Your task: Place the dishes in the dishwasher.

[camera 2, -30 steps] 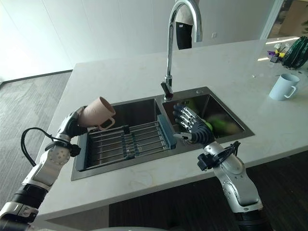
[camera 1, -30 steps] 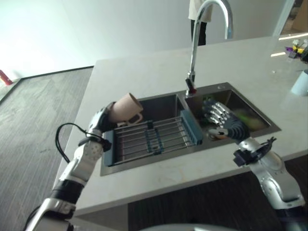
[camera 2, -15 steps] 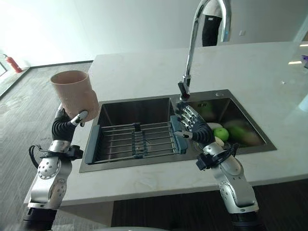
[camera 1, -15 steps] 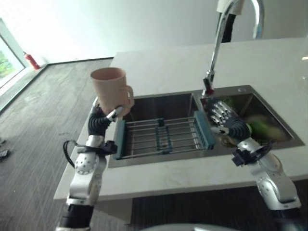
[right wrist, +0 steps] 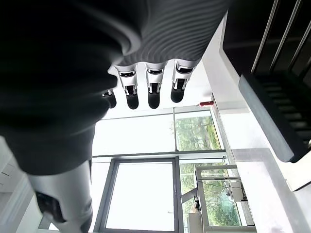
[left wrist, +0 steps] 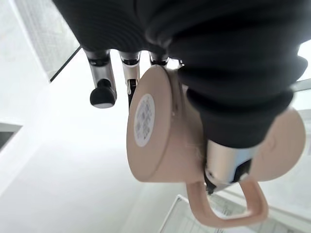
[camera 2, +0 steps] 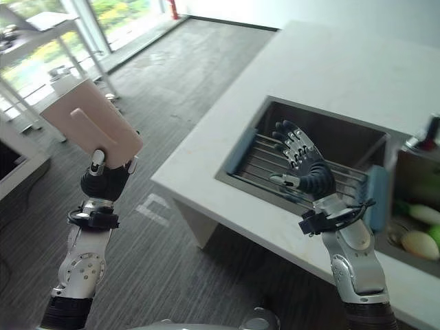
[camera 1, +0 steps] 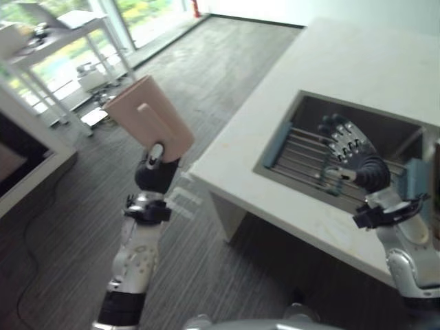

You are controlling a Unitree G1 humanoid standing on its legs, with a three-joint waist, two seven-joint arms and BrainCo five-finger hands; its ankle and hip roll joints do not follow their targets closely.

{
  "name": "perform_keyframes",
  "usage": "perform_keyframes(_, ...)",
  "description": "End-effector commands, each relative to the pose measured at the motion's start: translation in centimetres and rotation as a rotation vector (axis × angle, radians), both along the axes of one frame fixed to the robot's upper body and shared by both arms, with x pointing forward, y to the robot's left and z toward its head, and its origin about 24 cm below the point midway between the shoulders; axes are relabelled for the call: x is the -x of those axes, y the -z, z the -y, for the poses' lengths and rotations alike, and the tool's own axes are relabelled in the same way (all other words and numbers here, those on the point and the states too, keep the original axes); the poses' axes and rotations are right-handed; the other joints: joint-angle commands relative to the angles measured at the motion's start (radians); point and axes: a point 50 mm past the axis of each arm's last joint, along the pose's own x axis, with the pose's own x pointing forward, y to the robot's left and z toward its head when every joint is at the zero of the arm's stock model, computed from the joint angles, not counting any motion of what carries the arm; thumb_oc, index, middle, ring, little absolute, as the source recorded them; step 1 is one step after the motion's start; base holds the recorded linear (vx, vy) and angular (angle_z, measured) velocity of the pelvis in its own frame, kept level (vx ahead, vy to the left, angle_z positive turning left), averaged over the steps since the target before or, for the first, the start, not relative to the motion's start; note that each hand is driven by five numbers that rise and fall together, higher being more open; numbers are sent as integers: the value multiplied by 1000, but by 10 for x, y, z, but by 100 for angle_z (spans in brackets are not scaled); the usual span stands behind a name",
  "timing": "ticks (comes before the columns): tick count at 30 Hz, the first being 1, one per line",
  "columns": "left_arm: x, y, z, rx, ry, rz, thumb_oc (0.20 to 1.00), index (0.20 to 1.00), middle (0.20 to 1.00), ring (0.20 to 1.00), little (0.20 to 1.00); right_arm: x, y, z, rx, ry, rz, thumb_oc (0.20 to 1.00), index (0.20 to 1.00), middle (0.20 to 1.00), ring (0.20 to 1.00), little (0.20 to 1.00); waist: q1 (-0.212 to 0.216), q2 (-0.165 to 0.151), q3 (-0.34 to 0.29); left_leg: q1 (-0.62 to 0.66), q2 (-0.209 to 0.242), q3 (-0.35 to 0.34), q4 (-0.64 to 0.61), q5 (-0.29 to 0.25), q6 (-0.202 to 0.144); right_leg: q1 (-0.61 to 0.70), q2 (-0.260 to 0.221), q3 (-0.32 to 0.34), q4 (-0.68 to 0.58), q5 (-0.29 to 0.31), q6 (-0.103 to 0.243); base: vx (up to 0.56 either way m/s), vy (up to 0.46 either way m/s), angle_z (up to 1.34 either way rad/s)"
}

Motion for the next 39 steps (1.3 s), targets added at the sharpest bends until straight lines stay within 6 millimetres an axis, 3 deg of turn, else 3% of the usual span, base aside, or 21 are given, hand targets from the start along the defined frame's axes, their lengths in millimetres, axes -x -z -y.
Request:
perform_keyframes(1,14,-42,-5,6,27,171,200,200,200,200,200,-7,-34,-53,9,-153,179,1000,1000,1000,1000,1000,-32,-16,-82,47,45,27,1,-49,-14,-50,4,-13,-72,75,58,-198,447,231)
perform_keyframes(2,14,-42,-3,12,37,167,200,200,200,200,200,-7,-33,-54,5,-144,181,1000,1000,1000,1000,1000,-23,-17,-76,35,28,15,18,-65,-10,-51,-18,-18,-72,92,61,-266,812,197)
perform_keyframes(3,11,-44,3,16,44,160,200,200,200,200,200,-5,-27,-61,-23,-136,177,1000,1000,1000,1000,1000,-6,-17,-51,10,-46,-53,34,-102,14,-59,-85,-7,-56,146,67,-223,910,76)
perform_keyframes(4,11,-45,3,16,32,163,200,200,200,200,200,-3,-25,-63,-28,-140,175,1000,1000,1000,1000,1000,-11,-14,-48,11,-65,-85,11,-93,24,-63,-82,25,-49,143,67,-219,940,45)
perform_keyframes(6,9,-47,4,-3,27,172,200,200,200,200,200,0,-22,-62,-34,-135,169,1000,1000,1000,1000,1000,-35,-14,-50,2,-96,-153,-15,-77,46,-89,-50,165,-17,126,53,-48,421,163)
perform_keyframes(7,9,-46,4,-10,30,167,200,200,200,200,200,2,-22,-56,-38,-133,164,1000,1000,1000,1000,1000,-50,-8,-52,2,-97,-191,-35,-60,57,-94,13,260,27,61,35,29,374,190)
perform_keyframes(9,7,-45,7,-13,44,158,200,200,200,200,200,4,-23,-51,-44,-126,159,1000,1000,1000,1000,1000,-65,-5,-62,-3,-99,-246,-66,-34,77,-85,121,377,78,-48,12,30,319,120)
perform_keyframes(10,7,-46,13,-18,61,159,200,200,200,200,200,5,-24,-47,-52,-117,156,1000,1000,1000,1000,1000,-69,-14,-70,-19,-112,-297,-77,-13,92,-85,197,440,111,-96,-8,11,199,146)
perform_keyframes(14,7,-42,22,-24,80,137,200,200,200,200,200,10,-19,-51,-75,-116,140,1000,1000,1000,1000,1000,-77,-35,-78,-31,-141,-391,-105,16,116,-120,289,532,198,-107,-29,60,29,149)
perform_keyframes(18,8,-40,15,-32,77,144,200,200,200,200,200,10,-16,-54,-80,-137,144,1000,1000,1000,1000,1000,-58,-33,-79,-39,-143,-414,-105,27,111,-70,296,500,93,-133,-46,86,-116,78)
perform_keyframes(23,12,-39,9,-18,30,136,200,200,200,200,200,-1,-20,-70,-84,-183,133,1000,1000,1000,1000,1000,-19,-26,-98,-33,-133,-405,-105,29,93,8,305,458,-23,-121,-68,134,-173,25)
perform_keyframes(28,18,-33,5,-5,16,101,200,200,200,200,200,3,-10,-72,-90,-198,83,1000,1000,1000,1000,1000,-13,-22,-101,-30,-119,-390,-105,35,83,22,314,445,-28,-136,-82,89,-96,7)
perform_keyframes(29,19,-32,3,-10,9,103,200,200,200,200,200,3,-9,-71,-87,-196,80,1000,1000,1000,1000,1000,-15,-23,-99,-28,-115,-381,-102,33,81,24,314,442,-29,-138,-84,37,-62,18)
perform_keyframes(32,12,-34,5,1,50,120,200,200,200,200,200,6,-11,-60,-84,-155,97,1000,1000,1000,1000,1000,-60,-21,-97,-27,-79,-262,-105,32,65,35,294,379,-49,-134,-77,-34,39,47)
perform_keyframes(39,14,-35,3,40,58,135,200,200,200,200,200,9,-8,-62,-84,-166,98,1000,1000,1000,1000,1000,-65,-21,-107,-16,-74,-258,-105,28,59,33,301,386,-43,-141,-78,-6,-52,30)
